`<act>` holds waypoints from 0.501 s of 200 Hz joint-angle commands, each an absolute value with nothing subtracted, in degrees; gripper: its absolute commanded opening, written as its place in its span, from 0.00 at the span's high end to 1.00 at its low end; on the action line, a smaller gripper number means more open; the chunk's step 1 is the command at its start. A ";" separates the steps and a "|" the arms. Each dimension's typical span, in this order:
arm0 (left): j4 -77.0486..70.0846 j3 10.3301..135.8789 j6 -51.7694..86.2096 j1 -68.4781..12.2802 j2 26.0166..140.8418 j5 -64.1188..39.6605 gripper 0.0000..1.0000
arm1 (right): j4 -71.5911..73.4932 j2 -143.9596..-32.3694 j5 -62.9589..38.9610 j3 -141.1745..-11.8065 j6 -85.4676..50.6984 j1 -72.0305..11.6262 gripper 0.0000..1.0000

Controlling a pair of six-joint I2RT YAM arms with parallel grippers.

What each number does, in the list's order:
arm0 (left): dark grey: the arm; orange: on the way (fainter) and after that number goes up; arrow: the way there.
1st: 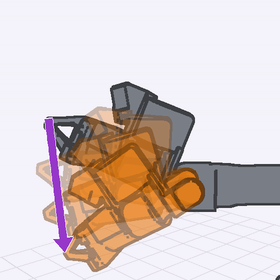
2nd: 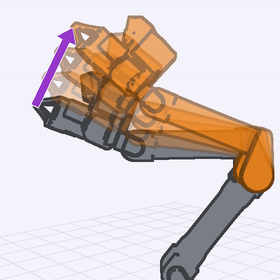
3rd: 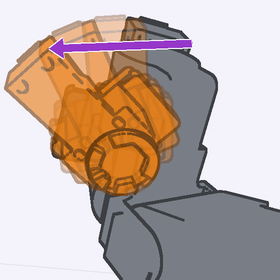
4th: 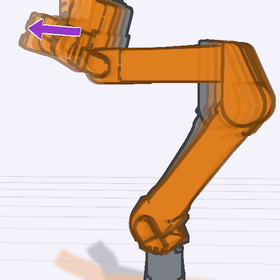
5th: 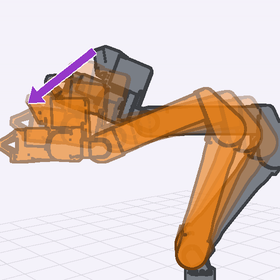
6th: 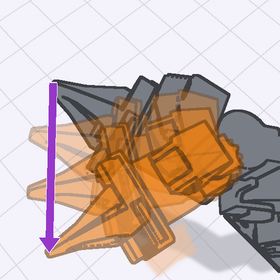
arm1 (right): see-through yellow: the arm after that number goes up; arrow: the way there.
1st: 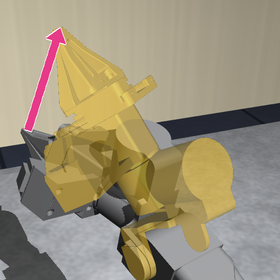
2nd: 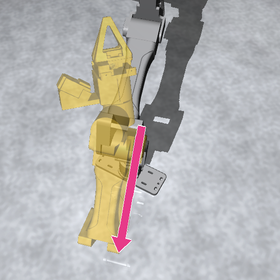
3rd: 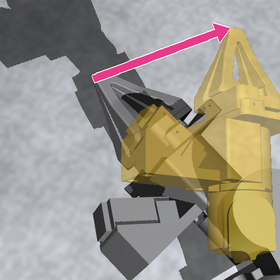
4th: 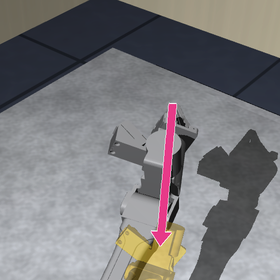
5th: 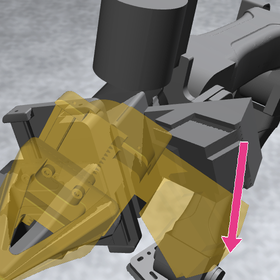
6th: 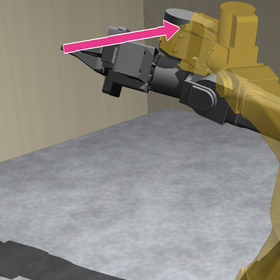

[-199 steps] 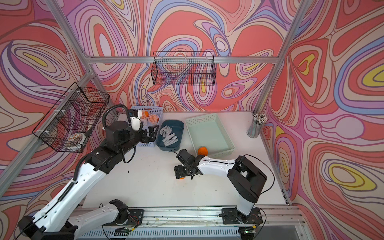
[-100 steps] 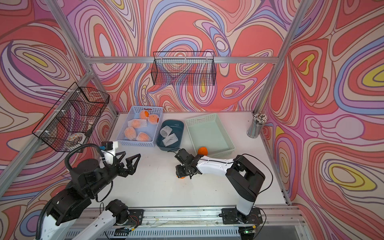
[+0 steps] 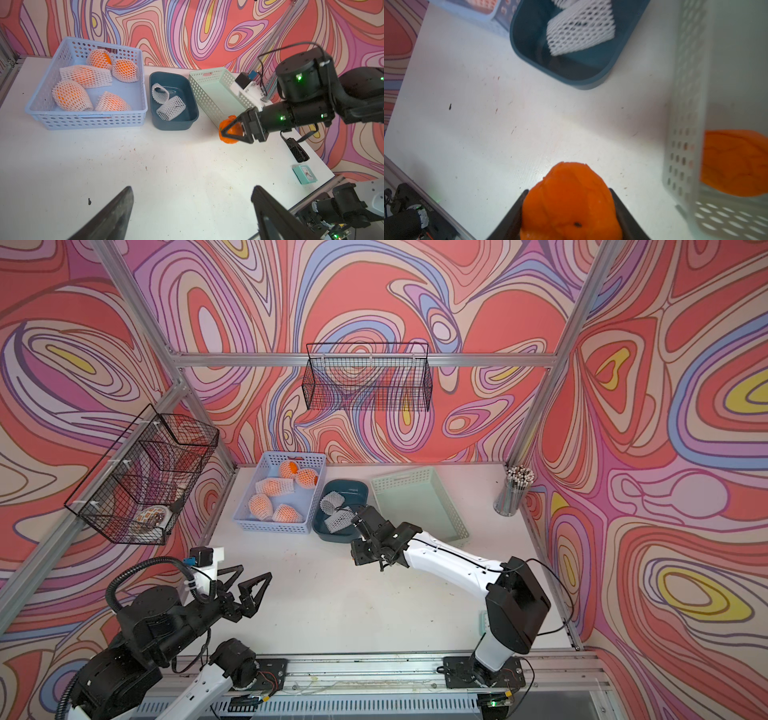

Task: Remove foam nets from oranges
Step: Pick up the orange from the center of the board, then place the orange in the basket.

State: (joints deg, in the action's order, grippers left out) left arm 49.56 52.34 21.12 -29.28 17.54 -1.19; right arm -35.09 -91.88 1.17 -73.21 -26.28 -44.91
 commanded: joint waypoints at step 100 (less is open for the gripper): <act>47.38 48.88 23.20 -29.44 22.07 -3.75 0.09 | -38.80 -99.22 2.31 -74.74 -18.39 -20.28 0.48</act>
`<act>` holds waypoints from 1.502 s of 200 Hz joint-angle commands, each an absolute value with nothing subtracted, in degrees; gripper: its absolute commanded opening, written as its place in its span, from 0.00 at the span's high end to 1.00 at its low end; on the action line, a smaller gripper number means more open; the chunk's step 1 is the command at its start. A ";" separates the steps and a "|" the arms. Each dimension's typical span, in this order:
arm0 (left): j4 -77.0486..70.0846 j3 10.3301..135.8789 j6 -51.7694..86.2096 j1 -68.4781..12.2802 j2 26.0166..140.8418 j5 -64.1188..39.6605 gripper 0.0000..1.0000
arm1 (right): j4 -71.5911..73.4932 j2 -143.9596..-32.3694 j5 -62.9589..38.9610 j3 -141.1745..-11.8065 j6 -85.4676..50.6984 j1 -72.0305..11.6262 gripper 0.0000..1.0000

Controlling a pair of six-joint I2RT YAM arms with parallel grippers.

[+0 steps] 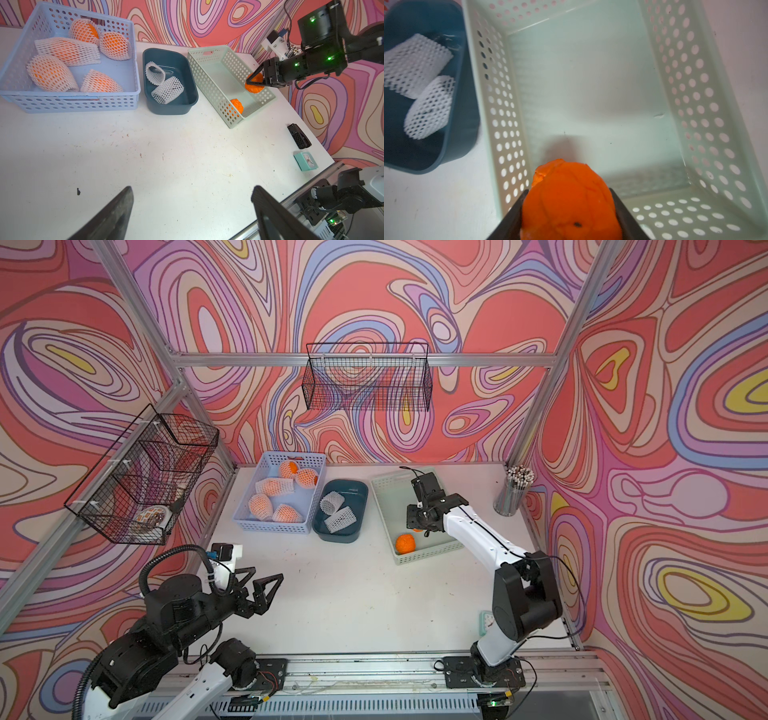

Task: Remove foam nets from oranges
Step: Place the orange in the basket.

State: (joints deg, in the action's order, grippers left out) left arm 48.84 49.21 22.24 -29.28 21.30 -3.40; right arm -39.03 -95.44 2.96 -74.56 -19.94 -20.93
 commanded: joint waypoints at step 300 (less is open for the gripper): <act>30.88 49.26 27.05 -27.73 52.51 21.10 0.00 | -34.71 -62.95 -16.60 -56.42 -19.21 -23.48 0.02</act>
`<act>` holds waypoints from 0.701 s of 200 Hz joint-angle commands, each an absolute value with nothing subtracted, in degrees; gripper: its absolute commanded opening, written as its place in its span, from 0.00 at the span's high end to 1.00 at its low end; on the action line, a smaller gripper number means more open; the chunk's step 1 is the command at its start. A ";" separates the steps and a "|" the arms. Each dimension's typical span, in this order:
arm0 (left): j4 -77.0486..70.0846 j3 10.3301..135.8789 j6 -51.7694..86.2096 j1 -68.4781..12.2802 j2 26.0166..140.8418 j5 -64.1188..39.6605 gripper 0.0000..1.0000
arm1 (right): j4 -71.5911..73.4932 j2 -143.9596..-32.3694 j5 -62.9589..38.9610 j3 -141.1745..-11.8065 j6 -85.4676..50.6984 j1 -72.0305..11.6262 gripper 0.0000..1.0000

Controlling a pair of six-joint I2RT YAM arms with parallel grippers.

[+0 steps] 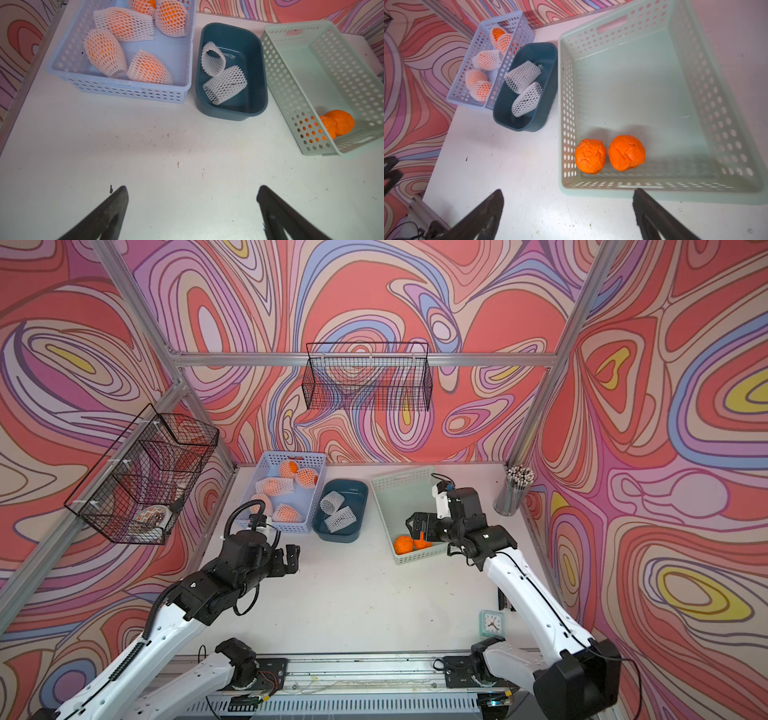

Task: Remove foam nets from oranges
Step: Pick up the orange from the basket.

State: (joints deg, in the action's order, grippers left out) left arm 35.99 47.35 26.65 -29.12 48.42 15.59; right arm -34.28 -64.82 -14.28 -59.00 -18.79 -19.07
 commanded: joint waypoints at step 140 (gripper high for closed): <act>25.98 71.96 34.53 -6.00 92.25 3.22 0.03 | -35.08 -54.76 -10.88 -43.38 -25.10 -37.95 0.02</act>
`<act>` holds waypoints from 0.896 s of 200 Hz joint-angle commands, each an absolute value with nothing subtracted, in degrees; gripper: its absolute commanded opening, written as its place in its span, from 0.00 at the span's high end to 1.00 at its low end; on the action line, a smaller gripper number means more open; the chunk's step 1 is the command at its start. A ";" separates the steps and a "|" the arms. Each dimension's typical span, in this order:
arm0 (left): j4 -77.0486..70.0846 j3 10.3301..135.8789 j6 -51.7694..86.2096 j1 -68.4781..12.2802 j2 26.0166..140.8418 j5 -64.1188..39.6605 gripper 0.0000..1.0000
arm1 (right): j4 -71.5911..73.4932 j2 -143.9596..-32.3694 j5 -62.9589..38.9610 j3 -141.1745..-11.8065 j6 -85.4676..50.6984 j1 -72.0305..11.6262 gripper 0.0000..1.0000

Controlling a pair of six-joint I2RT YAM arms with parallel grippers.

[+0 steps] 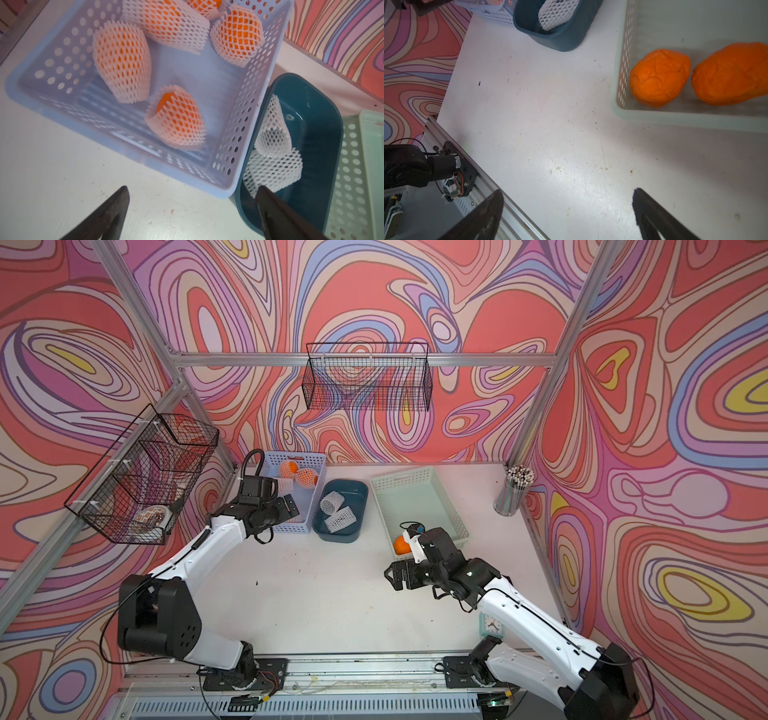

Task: Remove foam nets from oranges
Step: Pick up the orange from the basket.

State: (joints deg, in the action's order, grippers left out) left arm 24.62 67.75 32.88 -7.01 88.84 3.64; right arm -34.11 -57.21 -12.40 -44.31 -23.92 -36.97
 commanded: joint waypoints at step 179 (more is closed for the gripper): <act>29.07 81.43 34.69 -3.76 110.56 5.53 0.04 | -36.25 -52.41 -10.31 -39.57 -25.53 -38.23 0.02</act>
